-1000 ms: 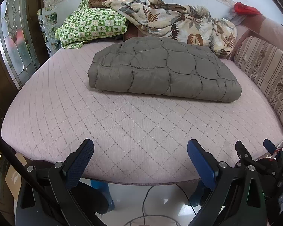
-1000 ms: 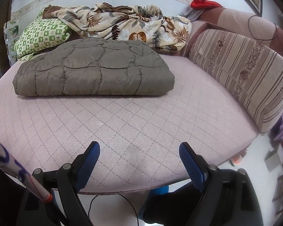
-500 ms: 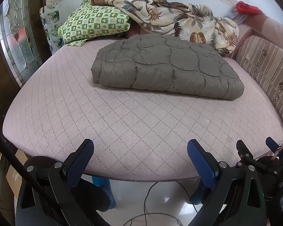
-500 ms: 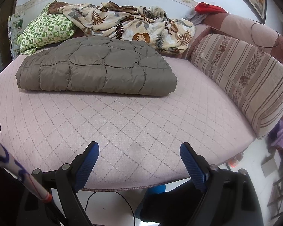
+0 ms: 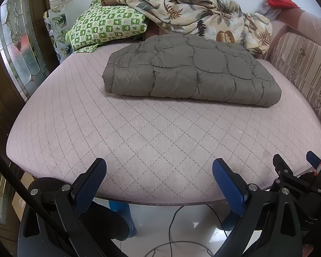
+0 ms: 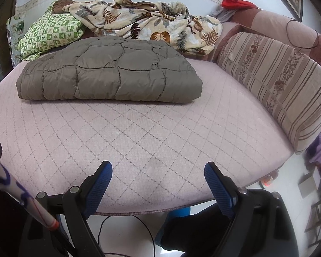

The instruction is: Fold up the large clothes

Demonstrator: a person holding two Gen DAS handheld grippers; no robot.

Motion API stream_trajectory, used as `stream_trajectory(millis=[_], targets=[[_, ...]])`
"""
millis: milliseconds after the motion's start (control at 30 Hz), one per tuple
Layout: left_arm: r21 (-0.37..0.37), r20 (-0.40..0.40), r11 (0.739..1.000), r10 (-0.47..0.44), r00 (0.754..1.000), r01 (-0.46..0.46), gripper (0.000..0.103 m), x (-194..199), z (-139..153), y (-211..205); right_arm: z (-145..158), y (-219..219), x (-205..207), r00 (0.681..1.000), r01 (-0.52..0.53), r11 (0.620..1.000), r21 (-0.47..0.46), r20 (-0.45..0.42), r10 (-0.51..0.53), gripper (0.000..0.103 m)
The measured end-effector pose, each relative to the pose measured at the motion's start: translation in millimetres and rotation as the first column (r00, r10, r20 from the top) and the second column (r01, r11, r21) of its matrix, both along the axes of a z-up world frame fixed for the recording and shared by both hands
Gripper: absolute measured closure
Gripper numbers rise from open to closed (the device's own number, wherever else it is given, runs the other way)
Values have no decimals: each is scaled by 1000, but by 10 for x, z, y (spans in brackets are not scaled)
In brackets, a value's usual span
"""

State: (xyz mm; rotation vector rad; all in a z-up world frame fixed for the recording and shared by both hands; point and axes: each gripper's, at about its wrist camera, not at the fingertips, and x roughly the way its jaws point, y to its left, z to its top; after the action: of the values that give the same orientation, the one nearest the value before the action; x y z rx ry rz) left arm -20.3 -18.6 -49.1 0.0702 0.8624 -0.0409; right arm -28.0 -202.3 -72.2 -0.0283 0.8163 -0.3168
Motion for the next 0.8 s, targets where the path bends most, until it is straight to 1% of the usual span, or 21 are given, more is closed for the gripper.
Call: stream_trajectory(millis=[333,800], targets=[[1,-28,1000,-7,1000,7,4,39,-80,-23,-45,-53,30,1000,8,1000,19,-11,-8,12],[1,-59,1000,-10,998,10,4,98,-158,1,-74,-68,50,1000,-15,999,40,-4,15,12]])
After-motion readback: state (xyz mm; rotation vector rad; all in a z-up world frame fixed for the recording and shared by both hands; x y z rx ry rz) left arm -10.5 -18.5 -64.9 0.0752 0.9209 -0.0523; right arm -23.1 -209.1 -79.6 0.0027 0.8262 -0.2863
